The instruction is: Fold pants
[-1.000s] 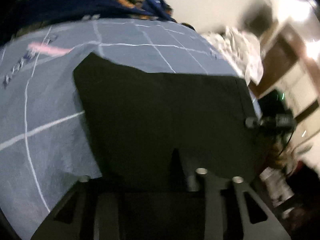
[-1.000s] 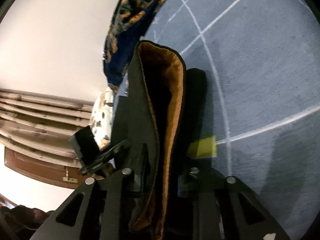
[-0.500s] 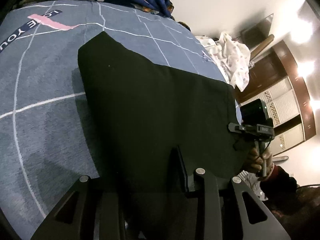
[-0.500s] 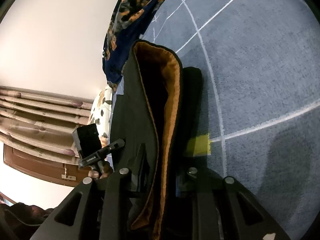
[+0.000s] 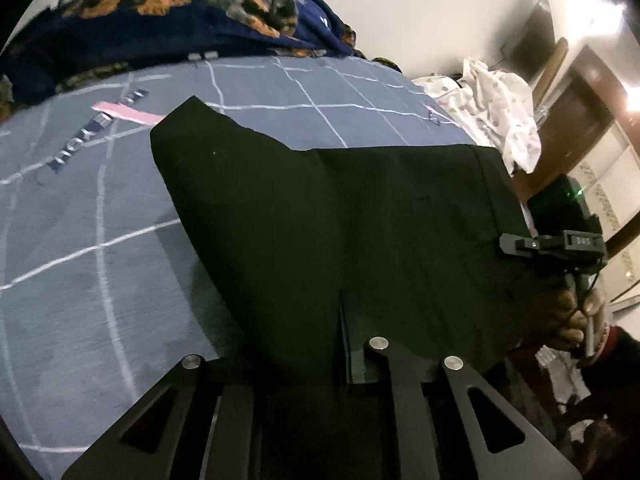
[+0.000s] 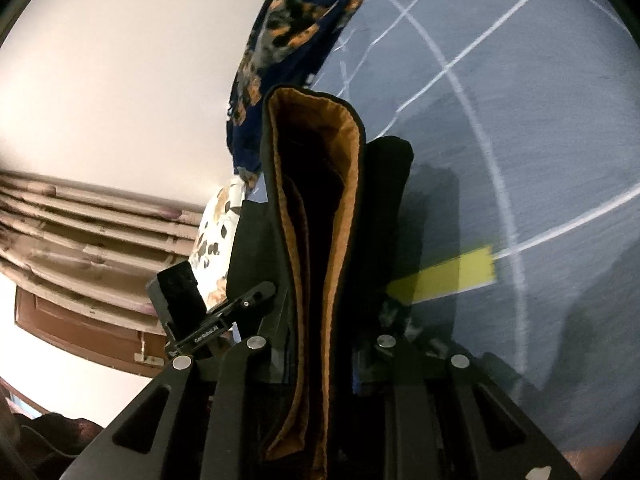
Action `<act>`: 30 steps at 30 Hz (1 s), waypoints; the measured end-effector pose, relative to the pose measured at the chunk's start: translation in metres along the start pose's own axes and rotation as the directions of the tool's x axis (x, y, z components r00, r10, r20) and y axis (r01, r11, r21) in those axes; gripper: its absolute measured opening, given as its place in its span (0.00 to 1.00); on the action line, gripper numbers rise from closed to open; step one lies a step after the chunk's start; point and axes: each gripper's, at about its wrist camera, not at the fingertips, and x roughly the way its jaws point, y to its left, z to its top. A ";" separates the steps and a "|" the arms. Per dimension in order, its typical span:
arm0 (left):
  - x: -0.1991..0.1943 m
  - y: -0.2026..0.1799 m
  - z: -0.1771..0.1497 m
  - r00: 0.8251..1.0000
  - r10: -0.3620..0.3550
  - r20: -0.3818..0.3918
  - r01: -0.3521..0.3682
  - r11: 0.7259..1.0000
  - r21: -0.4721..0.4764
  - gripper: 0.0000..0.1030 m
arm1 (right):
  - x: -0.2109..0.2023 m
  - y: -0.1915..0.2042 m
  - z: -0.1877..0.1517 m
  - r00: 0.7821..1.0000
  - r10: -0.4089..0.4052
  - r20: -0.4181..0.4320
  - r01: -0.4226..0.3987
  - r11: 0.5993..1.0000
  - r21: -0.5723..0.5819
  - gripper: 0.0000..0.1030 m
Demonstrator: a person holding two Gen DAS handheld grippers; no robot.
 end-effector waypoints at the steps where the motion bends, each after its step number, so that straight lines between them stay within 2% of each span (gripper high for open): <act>1: -0.007 -0.001 -0.001 1.000 0.025 0.006 -0.025 1.000 0.012 0.13 | 0.002 0.002 0.000 1.000 -0.001 -0.004 0.001 1.000 -0.005 0.19; 9: -0.045 0.005 -0.003 0.985 0.160 0.072 -0.164 0.985 0.049 0.13 | 0.032 0.031 0.005 0.999 0.013 -0.029 -0.015 0.999 -0.044 0.19; 13: -0.057 0.011 -0.004 0.974 0.200 0.102 -0.206 0.977 0.051 0.13 | 0.046 0.044 0.007 0.999 0.012 -0.031 -0.014 0.998 -0.054 0.19; 30: -0.070 0.047 0.008 0.958 0.260 0.119 -0.262 0.965 -0.004 0.13 | 0.083 0.064 0.020 0.998 -0.009 -0.070 0.005 0.998 -0.060 0.19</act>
